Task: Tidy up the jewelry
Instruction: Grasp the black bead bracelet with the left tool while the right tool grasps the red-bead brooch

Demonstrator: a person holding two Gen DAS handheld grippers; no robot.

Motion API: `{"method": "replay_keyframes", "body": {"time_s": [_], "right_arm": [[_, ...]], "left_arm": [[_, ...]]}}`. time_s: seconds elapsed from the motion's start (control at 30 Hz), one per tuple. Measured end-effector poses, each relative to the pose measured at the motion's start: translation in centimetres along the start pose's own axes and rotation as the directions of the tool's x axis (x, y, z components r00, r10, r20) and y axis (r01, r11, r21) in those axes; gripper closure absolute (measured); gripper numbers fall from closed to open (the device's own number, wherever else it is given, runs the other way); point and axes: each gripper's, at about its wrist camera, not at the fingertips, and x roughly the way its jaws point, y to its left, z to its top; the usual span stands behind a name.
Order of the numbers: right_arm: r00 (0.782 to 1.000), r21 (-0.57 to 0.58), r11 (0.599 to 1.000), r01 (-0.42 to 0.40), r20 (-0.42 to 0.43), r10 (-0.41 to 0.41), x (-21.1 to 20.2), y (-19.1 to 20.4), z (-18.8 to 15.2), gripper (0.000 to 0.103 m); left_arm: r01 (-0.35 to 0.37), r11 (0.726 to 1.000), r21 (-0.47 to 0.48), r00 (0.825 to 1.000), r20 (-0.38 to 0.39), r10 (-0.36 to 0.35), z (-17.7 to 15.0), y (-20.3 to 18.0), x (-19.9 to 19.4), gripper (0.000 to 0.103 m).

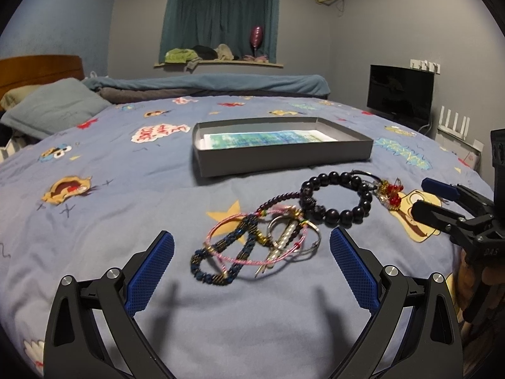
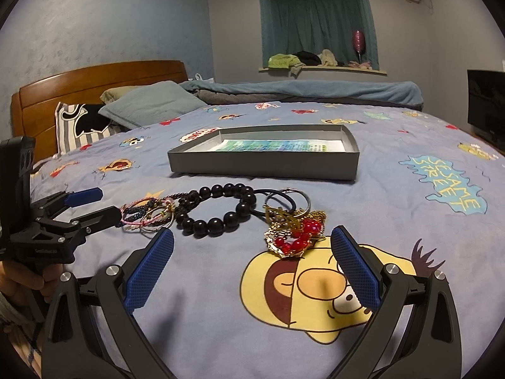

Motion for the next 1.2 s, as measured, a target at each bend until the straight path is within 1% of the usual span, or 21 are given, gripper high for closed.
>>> {"method": "replay_keyframes", "body": {"time_s": [0.03,0.1,0.13,0.17,0.23,0.33,0.4,0.47,0.5,0.53,0.57,0.63,0.7,0.73,0.87,1.0,1.03,1.07,1.2], "right_arm": [[1.000,-0.006,1.000,0.002,-0.001,-0.002,0.0,0.0,0.0,0.006],[1.000,-0.024,1.000,0.011,-0.008,-0.011,0.3,0.2,0.0,0.011],[1.000,-0.029,0.999,0.016,-0.014,-0.017,0.5,0.3,0.1,0.018],[1.000,-0.033,0.999,0.025,-0.017,-0.025,0.7,0.3,0.2,0.022],[0.999,-0.035,0.998,0.042,-0.016,-0.043,1.0,0.0,0.3,0.024],[0.999,-0.027,0.999,0.047,-0.009,-0.047,1.1,-0.6,0.6,0.026],[0.998,-0.029,0.998,0.054,-0.016,-0.055,1.5,-1.0,0.9,0.033],[0.998,-0.034,0.997,0.062,-0.028,-0.063,1.8,-1.2,1.1,0.046],[0.997,-0.037,0.997,0.063,-0.038,-0.065,2.1,-1.4,1.2,0.051],[0.997,-0.038,0.997,0.064,-0.043,-0.066,2.4,-1.5,1.2,0.058],[0.997,-0.038,0.997,0.064,-0.048,-0.066,2.6,-1.6,1.3,0.061],[0.996,-0.037,0.997,0.061,-0.058,-0.063,2.9,-1.9,1.4,0.064],[0.994,-0.029,0.998,0.060,-0.085,-0.063,3.5,-2.2,1.4,0.073],[0.994,-0.028,0.998,0.063,-0.089,-0.065,3.6,-2.2,1.4,0.081],[0.994,-0.050,0.996,0.074,-0.077,-0.077,3.2,-2.1,1.3,0.083],[0.994,-0.046,0.995,0.086,-0.057,-0.089,2.3,-2.6,1.3,0.084],[0.994,-0.039,0.995,0.090,-0.053,-0.092,2.0,-2.9,1.3,0.090],[0.994,-0.028,0.995,0.099,-0.051,-0.100,1.7,-3.3,1.3,0.100],[0.993,0.016,0.994,0.108,-0.040,-0.107,0.8,-4.7,1.5,0.100]], "left_arm": [[0.007,1.000,0.010,1.000,0.002,-0.007,0.2,-0.2,0.1,0.005],[0.031,0.999,0.030,1.000,-0.001,-0.031,0.8,-0.9,0.5,0.005],[0.046,0.998,0.034,0.999,-0.004,-0.046,1.1,-1.1,0.6,0.006],[0.056,0.998,0.036,0.998,-0.007,-0.055,1.3,-1.2,0.8,0.007],[0.082,0.996,0.033,0.996,-0.019,-0.081,1.8,-1.3,1.3,0.007],[0.103,0.994,0.032,0.994,-0.038,-0.101,2.2,-1.7,2.0,0.007],[0.106,0.993,0.042,0.993,-0.049,-0.104,2.5,-2.0,2.6,0.007],[0.112,0.992,0.052,0.993,-0.048,-0.110,2.9,-2.3,3.0,0.007],[0.117,0.992,0.056,0.992,-0.048,-0.114,3.1,-2.3,3.2,0.007],[0.118,0.991,0.059,0.992,-0.048,-0.116,3.3,-2.4,3.4,0.007],[0.119,0.991,0.060,0.992,-0.049,-0.116,3.4,-2.4,3.4,0.007],[0.117,0.991,0.067,0.992,-0.052,-0.113,3.7,-2.5,3.8,0.007],[0.119,0.990,0.078,0.992,-0.056,-0.115,3.8,-2.8,4.2,0.007],[0.124,0.989,0.084,0.991,-0.057,-0.119,3.8,-3.0,4.2,0.007],[0.163,0.979,0.120,0.986,-0.053,-0.158,3.9,-4.3,4.0,0.007],[0.192,0.964,0.185,0.981,-0.050,-0.186,3.7,-6.1,4.0,0.007],[0.198,0.960,0.199,0.980,-0.052,-0.192,3.8,-6.5,4.0,0.007],[0.204,0.956,0.209,0.979,-0.055,-0.197,3.8,-6.9,4.2,0.007],[0.205,0.950,0.237,0.978,-0.074,-0.193,3.8,-8.1,4.9,0.008]]}}
